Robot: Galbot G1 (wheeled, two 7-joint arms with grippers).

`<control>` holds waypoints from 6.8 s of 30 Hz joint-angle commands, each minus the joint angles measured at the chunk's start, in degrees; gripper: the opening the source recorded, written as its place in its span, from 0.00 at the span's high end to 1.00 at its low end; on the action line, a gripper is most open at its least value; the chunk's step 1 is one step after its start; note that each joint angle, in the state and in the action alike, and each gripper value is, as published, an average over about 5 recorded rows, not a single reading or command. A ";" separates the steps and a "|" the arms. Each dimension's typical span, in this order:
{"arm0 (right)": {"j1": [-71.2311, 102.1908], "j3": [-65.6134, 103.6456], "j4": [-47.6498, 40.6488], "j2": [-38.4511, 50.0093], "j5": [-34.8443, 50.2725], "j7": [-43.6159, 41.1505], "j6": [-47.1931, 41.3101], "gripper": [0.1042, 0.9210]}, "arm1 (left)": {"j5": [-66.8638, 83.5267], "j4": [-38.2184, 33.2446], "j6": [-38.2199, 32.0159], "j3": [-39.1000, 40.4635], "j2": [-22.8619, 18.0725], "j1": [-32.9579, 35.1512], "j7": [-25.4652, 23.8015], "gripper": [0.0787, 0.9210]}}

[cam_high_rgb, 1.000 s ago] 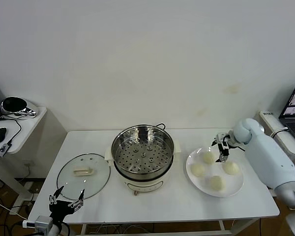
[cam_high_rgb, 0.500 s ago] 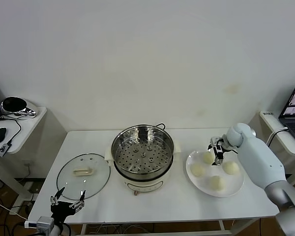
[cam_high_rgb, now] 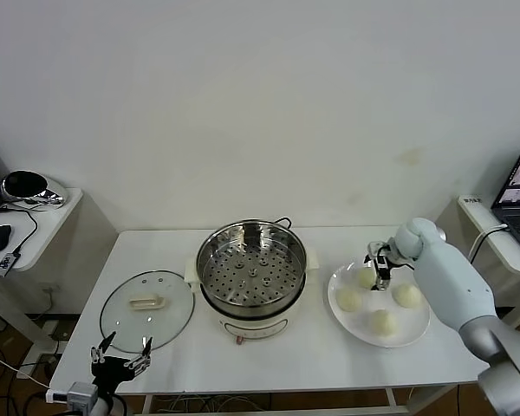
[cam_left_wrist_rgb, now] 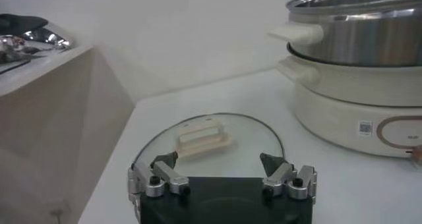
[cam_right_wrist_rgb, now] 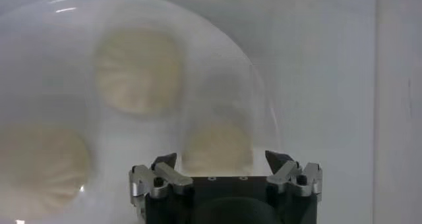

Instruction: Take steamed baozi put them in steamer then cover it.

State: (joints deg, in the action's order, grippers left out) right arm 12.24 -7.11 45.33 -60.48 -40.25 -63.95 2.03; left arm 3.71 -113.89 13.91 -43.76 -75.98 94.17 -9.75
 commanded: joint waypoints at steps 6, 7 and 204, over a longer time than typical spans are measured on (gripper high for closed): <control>0.06 0.16 -0.86 -0.40 -0.16 0.19 -0.12 0.31 | -0.05 0.12 0.00 0.06 0.05 -0.15 0.03 0.12; 0.14 0.22 -0.90 -0.45 -0.11 0.19 -0.15 0.33 | -0.05 0.13 0.00 0.05 0.06 -0.15 0.05 0.12; -4.73 -28.49 25.17 11.48 24.06 -0.81 -22.12 0.12 | -1.41 -6.79 3.66 2.00 -3.52 3.86 2.29 0.12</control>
State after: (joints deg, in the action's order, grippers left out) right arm 6.53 -35.96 71.52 -48.33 -15.34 -65.85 -20.24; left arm 2.28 -120.65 17.58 -41.76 -79.56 97.99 -7.46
